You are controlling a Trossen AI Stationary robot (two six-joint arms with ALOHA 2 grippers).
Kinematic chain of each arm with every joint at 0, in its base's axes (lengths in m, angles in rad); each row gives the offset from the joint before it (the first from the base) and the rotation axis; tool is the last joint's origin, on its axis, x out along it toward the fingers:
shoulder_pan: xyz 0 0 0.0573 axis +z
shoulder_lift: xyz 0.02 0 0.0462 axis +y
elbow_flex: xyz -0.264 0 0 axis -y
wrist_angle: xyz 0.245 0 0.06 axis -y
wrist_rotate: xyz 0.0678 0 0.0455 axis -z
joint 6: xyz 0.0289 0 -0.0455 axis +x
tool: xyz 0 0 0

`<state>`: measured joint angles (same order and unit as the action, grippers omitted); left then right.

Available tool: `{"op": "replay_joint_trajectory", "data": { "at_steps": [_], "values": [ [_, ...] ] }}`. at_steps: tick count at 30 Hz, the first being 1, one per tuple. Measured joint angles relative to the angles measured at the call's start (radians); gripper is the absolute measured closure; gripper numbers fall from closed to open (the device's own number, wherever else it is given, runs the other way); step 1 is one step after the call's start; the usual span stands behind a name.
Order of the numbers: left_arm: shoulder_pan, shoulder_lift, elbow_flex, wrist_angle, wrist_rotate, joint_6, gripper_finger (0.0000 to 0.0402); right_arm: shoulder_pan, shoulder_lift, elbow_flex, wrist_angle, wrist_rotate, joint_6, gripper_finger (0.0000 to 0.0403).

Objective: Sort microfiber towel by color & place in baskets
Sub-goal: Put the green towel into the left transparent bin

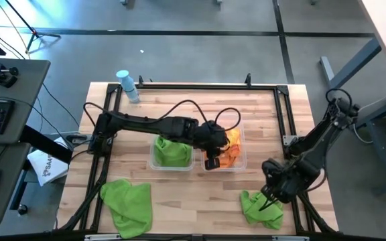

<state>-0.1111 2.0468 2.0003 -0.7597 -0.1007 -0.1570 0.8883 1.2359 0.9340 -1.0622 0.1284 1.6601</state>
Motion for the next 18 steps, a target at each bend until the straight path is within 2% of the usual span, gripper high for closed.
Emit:
{"op": "replay_joint_trajectory", "data": {
  "at_steps": [3,8,13,18],
  "values": [
    [-0.018,0.0,0.0,0.0,-0.01,-0.024,0.031,0.0,0.021,0.0,0.009,-0.036,0.081,0.0403],
    [-0.045,0.0,0.0,-0.003,-0.021,-0.053,0.031,0.002,0.032,0.0,0.027,-0.077,0.359,0.0402],
    [-0.073,0.0,0.0,-0.007,-0.067,-0.093,0.031,0.037,0.049,0.0,0.088,-0.093,0.42,0.0402],
    [-0.098,0.0,0.0,-0.01,-0.083,-0.121,0.031,0.093,0.124,0.0,0.14,-0.129,0.488,0.0397]
  ]
}}
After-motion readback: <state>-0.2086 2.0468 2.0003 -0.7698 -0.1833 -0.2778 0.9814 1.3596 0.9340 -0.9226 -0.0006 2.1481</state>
